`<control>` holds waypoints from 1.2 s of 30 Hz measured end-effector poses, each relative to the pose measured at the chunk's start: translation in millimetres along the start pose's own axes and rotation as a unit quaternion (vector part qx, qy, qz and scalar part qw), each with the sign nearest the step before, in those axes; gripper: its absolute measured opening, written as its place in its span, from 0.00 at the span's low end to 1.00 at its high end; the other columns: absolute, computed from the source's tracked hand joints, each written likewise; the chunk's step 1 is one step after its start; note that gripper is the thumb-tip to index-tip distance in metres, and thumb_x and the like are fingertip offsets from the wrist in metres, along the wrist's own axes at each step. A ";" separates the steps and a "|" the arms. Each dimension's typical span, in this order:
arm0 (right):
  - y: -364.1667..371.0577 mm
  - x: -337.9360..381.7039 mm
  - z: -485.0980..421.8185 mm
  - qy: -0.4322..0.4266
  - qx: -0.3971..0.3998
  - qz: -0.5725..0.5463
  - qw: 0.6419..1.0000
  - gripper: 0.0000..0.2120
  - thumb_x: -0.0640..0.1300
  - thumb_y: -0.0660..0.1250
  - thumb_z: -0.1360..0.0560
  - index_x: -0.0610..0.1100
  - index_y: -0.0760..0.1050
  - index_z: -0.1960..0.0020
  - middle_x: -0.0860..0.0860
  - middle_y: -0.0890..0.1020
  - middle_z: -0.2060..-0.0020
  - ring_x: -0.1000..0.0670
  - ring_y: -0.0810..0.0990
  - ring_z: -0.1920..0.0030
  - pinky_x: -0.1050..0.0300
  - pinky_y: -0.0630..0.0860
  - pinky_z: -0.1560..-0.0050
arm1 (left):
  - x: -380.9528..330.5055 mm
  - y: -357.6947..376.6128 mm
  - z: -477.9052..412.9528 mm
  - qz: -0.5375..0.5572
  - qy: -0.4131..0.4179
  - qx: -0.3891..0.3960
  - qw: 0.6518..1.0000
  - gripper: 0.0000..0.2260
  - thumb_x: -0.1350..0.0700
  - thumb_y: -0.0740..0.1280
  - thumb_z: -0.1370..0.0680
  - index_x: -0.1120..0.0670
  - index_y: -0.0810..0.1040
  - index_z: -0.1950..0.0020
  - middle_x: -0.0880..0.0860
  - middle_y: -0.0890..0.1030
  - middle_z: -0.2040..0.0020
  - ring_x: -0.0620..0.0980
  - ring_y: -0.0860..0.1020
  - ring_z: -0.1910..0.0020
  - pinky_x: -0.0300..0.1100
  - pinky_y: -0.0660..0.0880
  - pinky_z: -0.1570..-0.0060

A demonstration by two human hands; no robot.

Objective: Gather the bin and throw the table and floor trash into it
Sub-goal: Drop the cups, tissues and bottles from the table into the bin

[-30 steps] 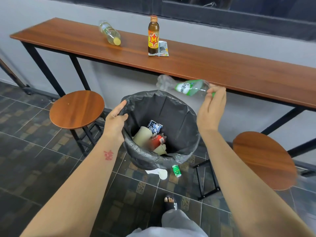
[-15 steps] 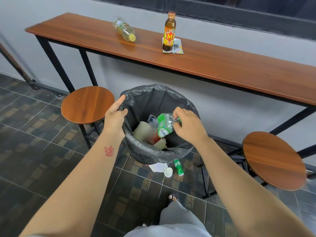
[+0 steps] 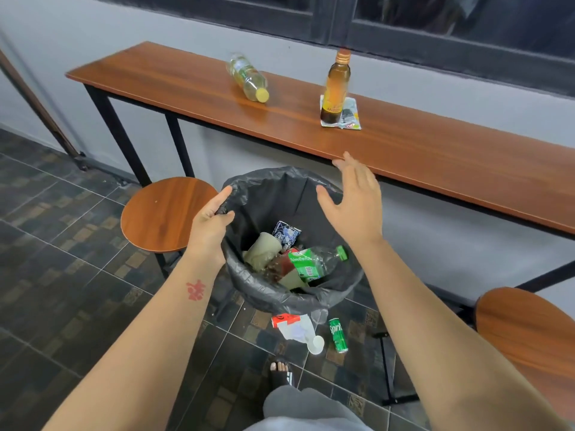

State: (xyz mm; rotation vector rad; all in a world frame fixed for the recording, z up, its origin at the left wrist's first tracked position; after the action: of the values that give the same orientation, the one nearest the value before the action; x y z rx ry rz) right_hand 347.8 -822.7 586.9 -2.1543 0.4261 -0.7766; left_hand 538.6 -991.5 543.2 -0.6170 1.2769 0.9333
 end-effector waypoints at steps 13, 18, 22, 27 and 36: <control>40.1 -33.1 -147.9 0.172 -0.033 -0.026 0.984 0.43 0.65 0.67 0.29 0.42 0.58 0.25 0.44 0.64 0.26 0.43 0.62 0.26 0.48 0.59 0.27 | -9.6 12.6 -87.3 0.001 -0.006 0.013 1.000 0.24 0.71 0.60 0.19 0.47 0.79 0.31 0.47 0.77 0.30 0.48 0.73 0.29 0.44 0.73 0.32; 52.2 -41.1 -184.0 0.195 -0.025 -0.053 0.979 0.42 0.66 0.69 0.31 0.44 0.60 0.26 0.45 0.68 0.29 0.43 0.66 0.28 0.47 0.62 0.29 | -5.8 14.0 -103.0 0.003 -0.028 -0.005 1.000 0.25 0.71 0.61 0.20 0.46 0.80 0.33 0.48 0.77 0.30 0.50 0.73 0.28 0.51 0.69 0.28; 60.6 -47.2 -199.6 0.218 0.011 -0.074 0.973 0.29 0.64 0.65 0.27 0.45 0.67 0.36 0.47 0.78 0.41 0.43 0.76 0.38 0.45 0.68 0.35 | -6.3 16.2 -111.4 -0.006 -0.033 -0.007 0.999 0.25 0.72 0.61 0.20 0.46 0.80 0.34 0.47 0.77 0.30 0.49 0.71 0.27 0.50 0.67 0.27; 63.5 -44.7 -195.3 0.216 0.015 -0.101 0.971 0.25 0.62 0.63 0.25 0.45 0.66 0.37 0.48 0.81 0.46 0.43 0.79 0.44 0.43 0.66 0.32 | -9.0 13.8 -120.9 -0.003 -0.036 -0.005 0.999 0.25 0.71 0.61 0.20 0.45 0.80 0.33 0.48 0.77 0.30 0.50 0.72 0.28 0.52 0.68 0.27; 62.3 -23.2 -177.9 0.201 0.022 -0.107 0.974 0.25 0.62 0.64 0.25 0.47 0.66 0.38 0.49 0.80 0.44 0.43 0.80 0.44 0.43 0.72 0.38 | -12.7 -18.5 -120.4 0.040 -0.046 -0.035 0.998 0.23 0.70 0.61 0.19 0.46 0.81 0.34 0.46 0.82 0.40 0.52 0.77 0.33 0.55 0.72 0.31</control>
State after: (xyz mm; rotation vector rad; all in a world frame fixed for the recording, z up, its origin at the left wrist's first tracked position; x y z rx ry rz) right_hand 211.4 -951.0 618.6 -2.0191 0.3795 -1.3420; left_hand 491.5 -1103.5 527.9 -0.5738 1.1977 1.0644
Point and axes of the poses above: each hand's wrist, its own z-axis away from the middle knuckle, its own y-axis out of the palm, x = y × z, the point moved 4 cm from there along -z, towards the middle knuckle
